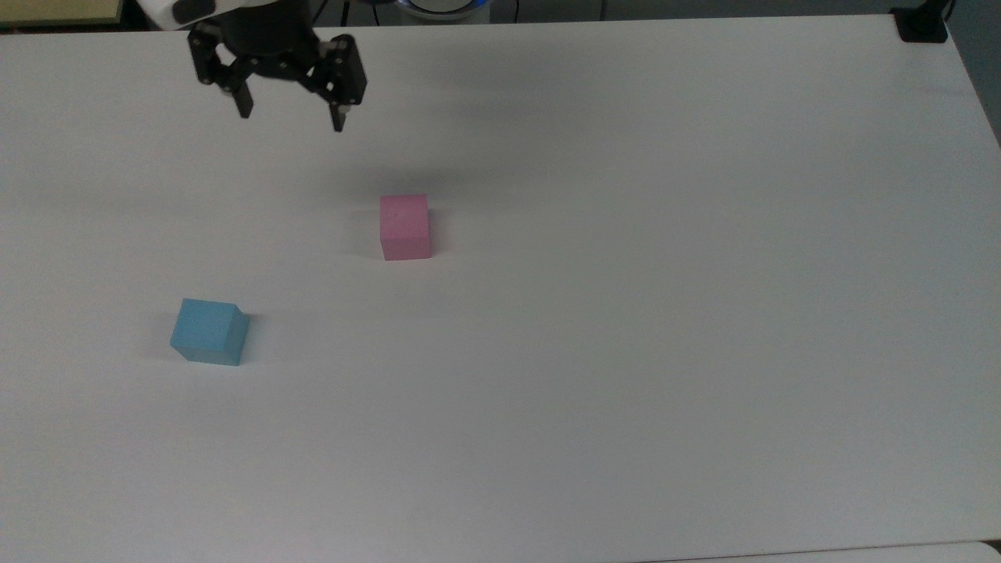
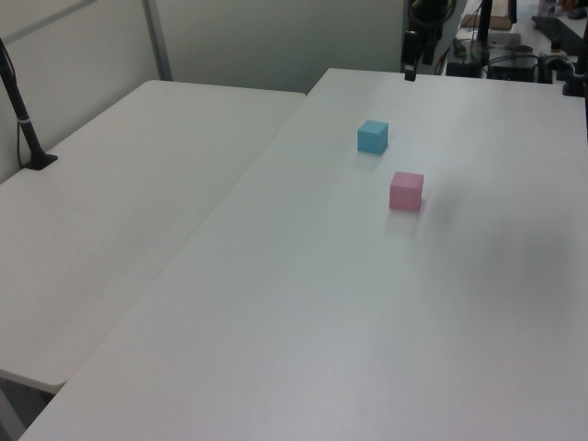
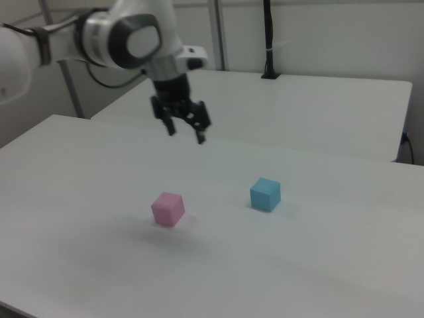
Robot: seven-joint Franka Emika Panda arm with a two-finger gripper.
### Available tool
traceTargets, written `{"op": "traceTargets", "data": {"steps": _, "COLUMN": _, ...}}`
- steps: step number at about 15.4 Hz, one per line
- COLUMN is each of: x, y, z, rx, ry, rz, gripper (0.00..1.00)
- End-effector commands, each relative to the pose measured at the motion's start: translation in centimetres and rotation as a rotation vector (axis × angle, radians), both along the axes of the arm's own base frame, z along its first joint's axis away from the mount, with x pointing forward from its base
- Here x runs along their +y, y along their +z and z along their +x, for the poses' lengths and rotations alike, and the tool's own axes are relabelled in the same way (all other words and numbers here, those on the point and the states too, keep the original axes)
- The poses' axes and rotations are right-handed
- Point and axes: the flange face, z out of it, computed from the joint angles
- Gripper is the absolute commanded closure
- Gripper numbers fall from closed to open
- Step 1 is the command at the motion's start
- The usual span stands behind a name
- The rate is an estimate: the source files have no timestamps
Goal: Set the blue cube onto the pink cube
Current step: 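Lower the gripper over the light-blue cube and close on it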
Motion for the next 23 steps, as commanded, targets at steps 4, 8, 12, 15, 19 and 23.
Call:
{"op": "traceTargets", "data": {"steps": 4, "x": -8.0, "y": -6.7, "z": 4.0, "rx": -0.081, "ry": -0.044, "rz": -0.072, "gripper": 0.00}}
{"op": "traceTargets", "data": {"steps": 8, "x": -11.6, "y": -11.5, "z": 5.7, "rx": -0.140, "ry": -0.038, "rz": -0.114, "gripper": 0.00}}
{"op": "traceTargets", "data": {"steps": 12, "x": -11.6, "y": -16.4, "z": 7.4, "rx": -0.168, "ry": -0.020, "rz": -0.133, "gripper": 0.00}}
{"op": "traceTargets", "data": {"steps": 15, "x": -11.2, "y": -19.1, "z": 8.2, "rx": -0.179, "ry": -0.020, "rz": -0.135, "gripper": 0.00}}
{"op": "traceTargets", "data": {"steps": 19, "x": -8.8, "y": -22.3, "z": 9.7, "rx": -0.222, "ry": -0.029, "rz": -0.137, "gripper": 0.00}}
{"op": "traceTargets", "data": {"steps": 23, "x": -8.6, "y": -25.0, "z": 11.0, "rx": -0.296, "ry": -0.071, "rz": -0.146, "gripper": 0.07}}
